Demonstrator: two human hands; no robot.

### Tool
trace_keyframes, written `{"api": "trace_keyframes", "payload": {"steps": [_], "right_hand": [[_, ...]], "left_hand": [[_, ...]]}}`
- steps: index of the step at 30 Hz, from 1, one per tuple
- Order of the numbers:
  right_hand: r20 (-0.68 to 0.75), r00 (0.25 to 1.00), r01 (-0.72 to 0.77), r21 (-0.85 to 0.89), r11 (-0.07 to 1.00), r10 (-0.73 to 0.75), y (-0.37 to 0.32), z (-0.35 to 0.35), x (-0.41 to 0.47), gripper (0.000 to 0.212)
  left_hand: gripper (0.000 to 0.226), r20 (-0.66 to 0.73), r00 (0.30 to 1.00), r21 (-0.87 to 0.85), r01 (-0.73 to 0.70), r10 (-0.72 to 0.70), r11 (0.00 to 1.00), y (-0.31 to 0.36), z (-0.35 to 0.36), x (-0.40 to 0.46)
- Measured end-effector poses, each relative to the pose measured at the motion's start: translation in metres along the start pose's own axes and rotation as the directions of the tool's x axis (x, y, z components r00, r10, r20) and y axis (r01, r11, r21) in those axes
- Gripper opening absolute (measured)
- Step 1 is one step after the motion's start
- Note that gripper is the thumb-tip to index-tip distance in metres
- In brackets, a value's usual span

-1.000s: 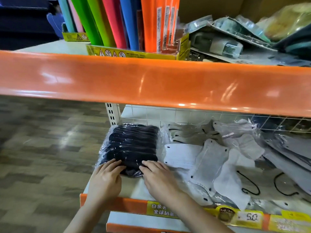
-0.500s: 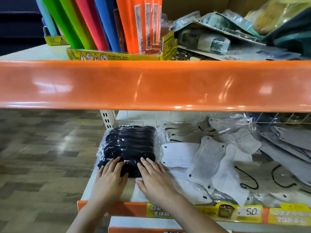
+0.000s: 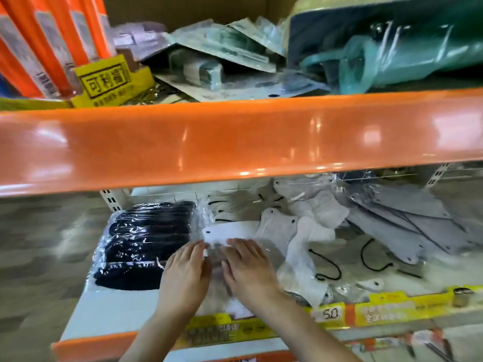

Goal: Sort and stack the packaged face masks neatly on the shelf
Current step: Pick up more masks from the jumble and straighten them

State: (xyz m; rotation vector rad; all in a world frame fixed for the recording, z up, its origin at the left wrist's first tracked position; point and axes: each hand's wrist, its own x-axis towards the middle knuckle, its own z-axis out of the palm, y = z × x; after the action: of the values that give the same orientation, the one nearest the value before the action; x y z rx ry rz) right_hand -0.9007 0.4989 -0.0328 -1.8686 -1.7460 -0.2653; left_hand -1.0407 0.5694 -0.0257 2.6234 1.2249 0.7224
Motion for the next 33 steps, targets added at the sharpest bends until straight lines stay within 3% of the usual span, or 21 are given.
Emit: {"api": "trace_keyframes", "payload": {"steps": [4,16,23,30,33], "right_hand": [[-0.068,0.997,-0.025,-0.022,0.999,0.024,0.044,-0.025,-0.016,0.029],[0.023,0.947,-0.309,-0.188,0.932,0.319,0.163,-0.099,-0.075,0.038],[0.013,0.903,-0.414,-0.241,0.878,0.429,0.217,-0.124,-0.099,0.046],[0.023,0.862,-0.477,-0.301,0.826,0.506,0.262,-0.131,-0.113,0.039],[0.086,0.824,-0.496,-0.368,0.786,0.56,0.268,-0.125,-0.112,0.058]], "left_hand": [[0.037,-0.025,0.998,-0.061,-0.062,0.06,0.996,0.06,0.019,0.014],[0.046,0.089,0.961,-0.122,-0.251,0.262,0.96,0.21,0.09,0.026],[0.044,0.112,0.948,-0.099,-0.288,0.298,0.953,0.259,0.112,0.033],[0.045,0.13,0.951,-0.094,-0.269,0.28,0.958,0.281,0.137,0.043],[0.047,0.17,0.954,-0.046,-0.242,0.246,0.969,0.277,0.147,0.043]]}}
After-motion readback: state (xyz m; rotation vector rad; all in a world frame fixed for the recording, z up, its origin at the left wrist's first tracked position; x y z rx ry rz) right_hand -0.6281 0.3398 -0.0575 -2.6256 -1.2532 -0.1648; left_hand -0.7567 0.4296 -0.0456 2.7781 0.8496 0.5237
